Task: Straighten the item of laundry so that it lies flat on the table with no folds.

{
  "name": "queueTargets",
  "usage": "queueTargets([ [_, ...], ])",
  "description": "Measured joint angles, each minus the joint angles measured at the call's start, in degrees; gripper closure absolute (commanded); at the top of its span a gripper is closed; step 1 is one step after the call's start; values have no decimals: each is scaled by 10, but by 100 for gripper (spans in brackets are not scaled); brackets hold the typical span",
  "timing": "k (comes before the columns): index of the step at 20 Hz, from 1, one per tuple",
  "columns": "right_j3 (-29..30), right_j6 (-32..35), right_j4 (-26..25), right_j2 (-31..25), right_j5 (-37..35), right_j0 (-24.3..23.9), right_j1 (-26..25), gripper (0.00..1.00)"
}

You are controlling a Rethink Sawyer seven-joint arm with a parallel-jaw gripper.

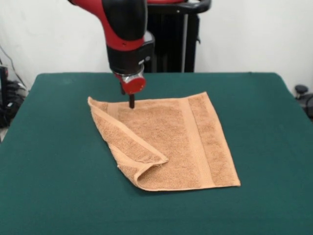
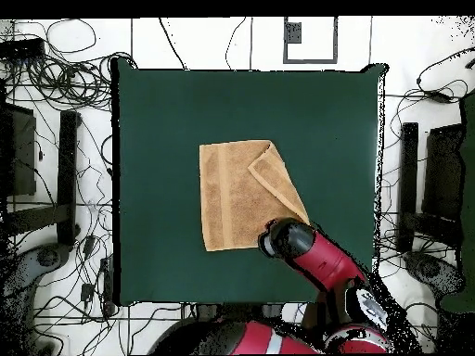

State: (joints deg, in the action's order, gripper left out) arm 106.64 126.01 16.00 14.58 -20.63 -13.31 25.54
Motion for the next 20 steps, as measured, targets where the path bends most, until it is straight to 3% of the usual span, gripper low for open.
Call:
queueTargets([
  [10,-31,0,11,13,-43,25,51,0],
  [20,-94,0,17,19,-45,25,39,0],
])
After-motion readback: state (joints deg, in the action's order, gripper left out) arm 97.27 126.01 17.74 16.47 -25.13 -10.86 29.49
